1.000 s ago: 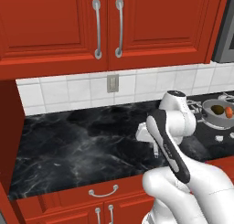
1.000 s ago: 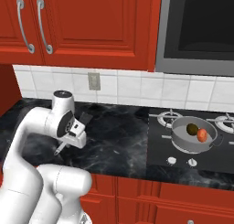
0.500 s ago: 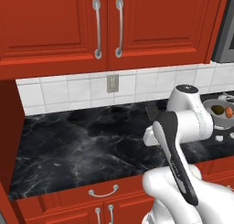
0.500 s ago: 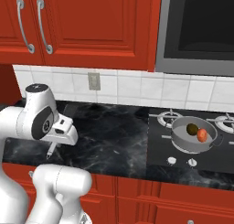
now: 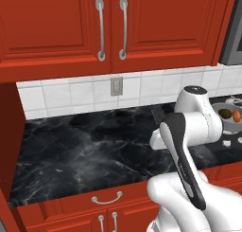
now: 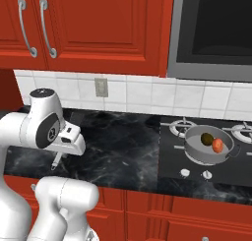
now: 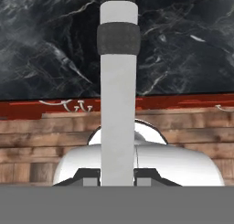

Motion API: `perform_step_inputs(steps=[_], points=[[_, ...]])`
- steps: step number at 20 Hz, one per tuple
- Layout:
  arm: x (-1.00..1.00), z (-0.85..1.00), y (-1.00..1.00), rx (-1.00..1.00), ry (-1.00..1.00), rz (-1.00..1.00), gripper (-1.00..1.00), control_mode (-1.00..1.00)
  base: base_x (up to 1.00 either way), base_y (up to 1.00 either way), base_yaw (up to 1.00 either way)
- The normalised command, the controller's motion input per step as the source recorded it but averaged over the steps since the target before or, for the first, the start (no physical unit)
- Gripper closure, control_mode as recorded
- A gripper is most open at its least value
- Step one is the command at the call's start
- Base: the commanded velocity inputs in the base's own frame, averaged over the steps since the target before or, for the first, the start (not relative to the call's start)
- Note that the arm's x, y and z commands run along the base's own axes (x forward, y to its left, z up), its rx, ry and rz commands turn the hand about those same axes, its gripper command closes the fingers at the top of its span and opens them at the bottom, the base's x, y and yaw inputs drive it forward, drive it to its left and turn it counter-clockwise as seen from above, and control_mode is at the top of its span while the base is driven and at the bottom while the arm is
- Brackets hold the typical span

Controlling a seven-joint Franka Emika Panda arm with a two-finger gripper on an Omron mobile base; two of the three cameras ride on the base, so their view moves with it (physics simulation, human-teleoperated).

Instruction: Put the squash and avocado in the pot. Retrieve the spatula and lightly stir the vegetables in the pot.

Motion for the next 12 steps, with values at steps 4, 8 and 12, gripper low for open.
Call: perform_step_inputs(steps=[4,8,12], points=[[0.00,0.00,0.00,0.00,0.00,0.00,1.00,-1.00,0.00,0.00,0.00],[0.00,0.00,0.00,0.00,0.00,0.00,1.00,1.00,-0.34,-0.03,0.00],[0.00,0.00,0.00,0.00,0.00,0.00,1.00,1.00,-0.97,-0.30,-0.03]])
